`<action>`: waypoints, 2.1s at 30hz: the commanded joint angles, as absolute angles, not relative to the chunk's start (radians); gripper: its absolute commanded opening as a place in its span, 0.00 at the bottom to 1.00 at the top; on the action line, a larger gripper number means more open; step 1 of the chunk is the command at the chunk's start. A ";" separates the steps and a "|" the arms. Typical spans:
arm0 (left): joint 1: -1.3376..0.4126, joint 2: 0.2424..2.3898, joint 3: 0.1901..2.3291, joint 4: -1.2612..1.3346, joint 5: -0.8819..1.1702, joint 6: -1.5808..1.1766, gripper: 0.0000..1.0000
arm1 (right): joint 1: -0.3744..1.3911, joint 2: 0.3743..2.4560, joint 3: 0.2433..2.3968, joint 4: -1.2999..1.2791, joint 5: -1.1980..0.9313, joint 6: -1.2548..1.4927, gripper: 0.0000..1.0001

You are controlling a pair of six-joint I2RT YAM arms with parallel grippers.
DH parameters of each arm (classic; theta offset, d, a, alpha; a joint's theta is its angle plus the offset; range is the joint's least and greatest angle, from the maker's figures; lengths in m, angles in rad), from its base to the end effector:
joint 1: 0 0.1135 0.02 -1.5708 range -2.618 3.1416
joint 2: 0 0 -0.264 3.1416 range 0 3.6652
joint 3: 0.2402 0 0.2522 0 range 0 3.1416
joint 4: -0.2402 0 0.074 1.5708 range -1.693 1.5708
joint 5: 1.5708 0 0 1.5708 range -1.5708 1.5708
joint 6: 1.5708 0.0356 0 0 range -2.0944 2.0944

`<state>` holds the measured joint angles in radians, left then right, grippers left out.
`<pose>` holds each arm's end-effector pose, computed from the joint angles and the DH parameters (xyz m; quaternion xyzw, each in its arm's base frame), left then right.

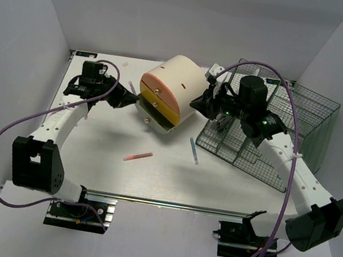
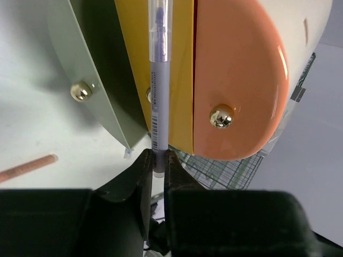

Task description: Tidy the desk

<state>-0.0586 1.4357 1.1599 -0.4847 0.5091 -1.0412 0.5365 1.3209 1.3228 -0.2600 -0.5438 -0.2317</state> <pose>0.3111 -0.0356 0.2937 -0.3321 0.8311 -0.3967 0.2043 0.2489 0.1695 0.4031 -0.4379 0.6461 0.2995 0.5487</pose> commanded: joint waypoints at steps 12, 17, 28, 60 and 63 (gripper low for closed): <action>-0.169 1.496 1.206 -0.496 0.459 -1.201 0.00 | 0.532 1.227 1.272 -0.195 -0.502 -0.202 0.17; -0.187 1.526 1.189 -0.482 0.448 -1.212 0.00 | 0.531 1.216 1.261 -0.195 -0.499 -0.206 0.17; -0.196 1.581 1.158 -0.440 0.471 -1.224 0.00 | 0.532 1.212 1.252 -0.196 -0.494 -0.206 0.17; -0.186 1.349 1.273 -0.610 0.220 -0.786 0.13 | 0.575 1.353 1.218 -0.640 -0.551 -0.446 0.24; -0.186 1.234 1.218 -0.676 0.073 -0.729 0.49 | 0.603 1.387 1.160 -0.626 -0.395 -0.368 0.25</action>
<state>-0.1917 1.3437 1.2476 -0.5621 0.2584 -0.8604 0.5751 1.3602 1.2030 -0.5922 -0.5606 -0.4232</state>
